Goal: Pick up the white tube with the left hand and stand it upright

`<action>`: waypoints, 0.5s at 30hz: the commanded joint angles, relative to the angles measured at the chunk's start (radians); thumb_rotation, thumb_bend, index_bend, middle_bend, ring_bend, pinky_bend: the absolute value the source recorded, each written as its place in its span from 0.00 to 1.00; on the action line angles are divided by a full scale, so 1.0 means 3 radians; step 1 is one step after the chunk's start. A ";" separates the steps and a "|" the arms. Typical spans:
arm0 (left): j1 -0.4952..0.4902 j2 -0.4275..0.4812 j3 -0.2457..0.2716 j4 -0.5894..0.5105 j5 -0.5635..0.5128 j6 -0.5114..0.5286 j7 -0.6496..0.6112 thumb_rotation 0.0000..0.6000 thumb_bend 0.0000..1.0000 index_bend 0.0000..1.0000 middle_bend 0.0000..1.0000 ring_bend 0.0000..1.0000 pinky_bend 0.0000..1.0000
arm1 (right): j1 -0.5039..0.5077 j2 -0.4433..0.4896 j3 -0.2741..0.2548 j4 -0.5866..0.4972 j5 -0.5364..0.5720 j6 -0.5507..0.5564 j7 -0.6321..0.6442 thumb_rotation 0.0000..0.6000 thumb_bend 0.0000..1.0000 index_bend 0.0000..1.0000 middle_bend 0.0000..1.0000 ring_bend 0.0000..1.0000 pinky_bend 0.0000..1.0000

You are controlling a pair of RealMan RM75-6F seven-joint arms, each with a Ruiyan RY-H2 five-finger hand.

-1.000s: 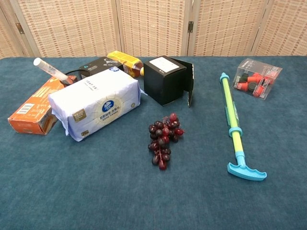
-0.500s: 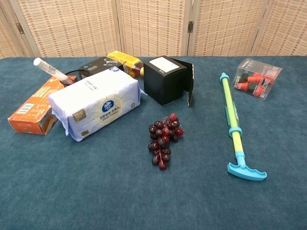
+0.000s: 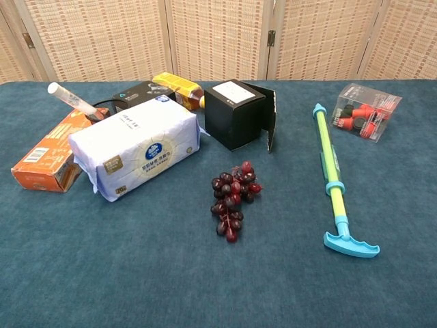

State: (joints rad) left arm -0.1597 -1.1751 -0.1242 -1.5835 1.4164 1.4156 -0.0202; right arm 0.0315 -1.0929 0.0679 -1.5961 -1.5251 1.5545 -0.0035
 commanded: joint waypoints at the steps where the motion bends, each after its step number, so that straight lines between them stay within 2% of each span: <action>1: -0.0175 -0.0087 -0.0129 0.0142 -0.0129 -0.0213 -0.0131 1.00 0.31 0.26 0.23 0.21 0.20 | -0.0004 -0.0005 -0.0008 0.0012 -0.0009 0.0001 0.0014 1.00 0.18 0.18 0.31 0.22 0.27; 8: -0.0547 -0.0372 -0.0399 0.0540 -0.0506 -0.0705 -0.0386 1.00 0.31 0.27 0.25 0.23 0.20 | -0.0007 -0.0029 -0.0046 0.0066 -0.0038 -0.0031 0.0062 1.00 0.18 0.20 0.32 0.23 0.29; 15: -0.0836 -0.0582 -0.0529 0.0821 -0.0706 -0.1135 -0.0676 1.00 0.31 0.28 0.25 0.23 0.21 | 0.0020 -0.0072 -0.0071 0.0114 -0.0093 -0.0068 0.0076 1.00 0.18 0.22 0.34 0.24 0.30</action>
State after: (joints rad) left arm -0.3866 -1.3301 -0.2685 -1.3550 1.2234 1.1029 -0.1990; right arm 0.0370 -1.1141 0.0465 -1.5621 -1.5526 1.5341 0.0191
